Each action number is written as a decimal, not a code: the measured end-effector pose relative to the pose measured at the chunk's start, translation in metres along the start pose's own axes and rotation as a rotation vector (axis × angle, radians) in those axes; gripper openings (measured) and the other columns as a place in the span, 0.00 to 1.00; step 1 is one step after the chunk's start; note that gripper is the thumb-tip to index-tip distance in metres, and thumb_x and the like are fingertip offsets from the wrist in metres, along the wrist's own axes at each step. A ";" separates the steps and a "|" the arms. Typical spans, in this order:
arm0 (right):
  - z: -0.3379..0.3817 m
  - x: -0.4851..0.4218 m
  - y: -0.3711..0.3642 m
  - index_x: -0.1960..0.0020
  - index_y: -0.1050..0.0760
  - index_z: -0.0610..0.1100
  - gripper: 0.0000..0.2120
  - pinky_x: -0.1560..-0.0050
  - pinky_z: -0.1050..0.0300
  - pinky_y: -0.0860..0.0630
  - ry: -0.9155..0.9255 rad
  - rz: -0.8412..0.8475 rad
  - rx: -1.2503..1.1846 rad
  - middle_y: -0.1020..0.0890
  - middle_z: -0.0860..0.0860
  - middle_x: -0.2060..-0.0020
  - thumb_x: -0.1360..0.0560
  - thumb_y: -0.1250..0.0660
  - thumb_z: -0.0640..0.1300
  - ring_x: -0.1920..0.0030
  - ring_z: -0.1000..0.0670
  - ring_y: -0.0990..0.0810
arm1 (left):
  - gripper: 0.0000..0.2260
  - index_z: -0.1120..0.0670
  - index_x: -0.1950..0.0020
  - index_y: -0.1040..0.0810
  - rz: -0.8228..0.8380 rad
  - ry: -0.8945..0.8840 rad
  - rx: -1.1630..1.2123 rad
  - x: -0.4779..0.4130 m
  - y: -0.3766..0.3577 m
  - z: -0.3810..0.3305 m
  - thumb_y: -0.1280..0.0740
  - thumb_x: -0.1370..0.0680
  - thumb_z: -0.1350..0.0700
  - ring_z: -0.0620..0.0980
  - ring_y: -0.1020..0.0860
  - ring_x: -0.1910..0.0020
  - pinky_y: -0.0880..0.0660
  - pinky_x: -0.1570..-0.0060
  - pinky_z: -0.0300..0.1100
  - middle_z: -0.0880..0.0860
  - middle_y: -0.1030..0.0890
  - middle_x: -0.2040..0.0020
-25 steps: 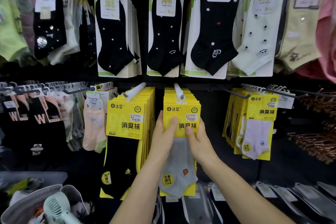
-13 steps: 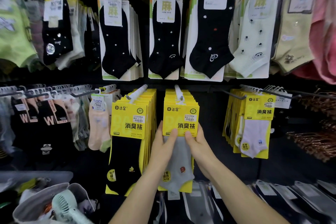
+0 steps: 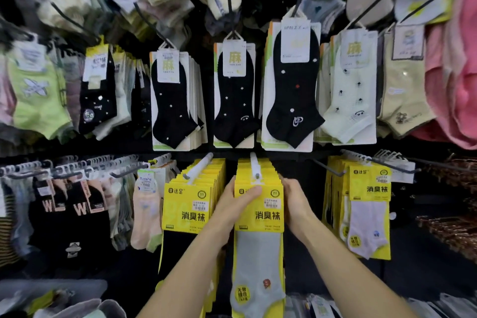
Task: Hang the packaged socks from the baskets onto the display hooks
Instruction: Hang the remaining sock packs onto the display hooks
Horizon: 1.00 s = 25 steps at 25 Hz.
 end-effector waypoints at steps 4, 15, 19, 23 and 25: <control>0.001 0.008 0.000 0.57 0.18 0.52 0.24 0.42 0.51 0.27 -0.019 -0.011 0.161 0.15 0.48 0.55 0.21 0.51 0.58 0.49 0.47 0.19 | 0.20 0.43 0.39 0.27 0.015 -0.013 0.004 -0.002 0.000 -0.001 0.27 0.30 0.48 0.43 0.18 0.50 0.23 0.53 0.39 0.45 0.17 0.47; -0.009 0.059 -0.012 0.27 0.45 0.50 0.24 0.46 0.68 0.29 0.174 0.085 0.360 0.28 0.55 0.36 0.20 0.42 0.47 0.41 0.59 0.28 | 0.25 0.48 0.36 0.28 -0.001 0.050 -0.011 0.030 -0.010 0.028 0.27 0.31 0.47 0.46 0.22 0.43 0.26 0.44 0.42 0.47 0.20 0.43; -0.064 0.100 0.015 0.24 0.50 0.47 0.31 0.39 0.65 0.33 0.057 0.120 0.432 0.34 0.51 0.29 0.22 0.39 0.46 0.35 0.57 0.32 | 0.32 0.48 0.29 0.37 -0.133 0.118 -0.130 0.096 -0.002 0.071 0.27 0.30 0.47 0.45 0.28 0.37 0.28 0.45 0.35 0.41 0.27 0.39; -0.163 0.183 0.059 0.24 0.49 0.48 0.31 0.35 0.61 0.37 -0.214 0.196 0.514 0.39 0.47 0.27 0.23 0.38 0.48 0.27 0.50 0.39 | 0.44 0.50 0.23 0.50 -0.086 0.323 -0.173 0.199 -0.011 0.160 0.28 0.31 0.45 0.45 0.44 0.26 0.42 0.33 0.39 0.48 0.43 0.24; -0.207 0.225 0.082 0.25 0.45 0.44 0.28 0.40 0.62 0.34 -0.358 0.197 0.535 0.36 0.44 0.29 0.22 0.38 0.43 0.30 0.49 0.35 | 0.43 0.51 0.23 0.52 0.060 0.432 -0.190 0.248 -0.030 0.204 0.29 0.28 0.47 0.41 0.45 0.29 0.41 0.36 0.31 0.47 0.44 0.25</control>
Point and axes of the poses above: each hand's wrist, its own x-axis away from the middle knuckle, its own y-axis out of the back of the hand, z = x × y, the point moved 8 cm from there along -x, towards the middle knuckle
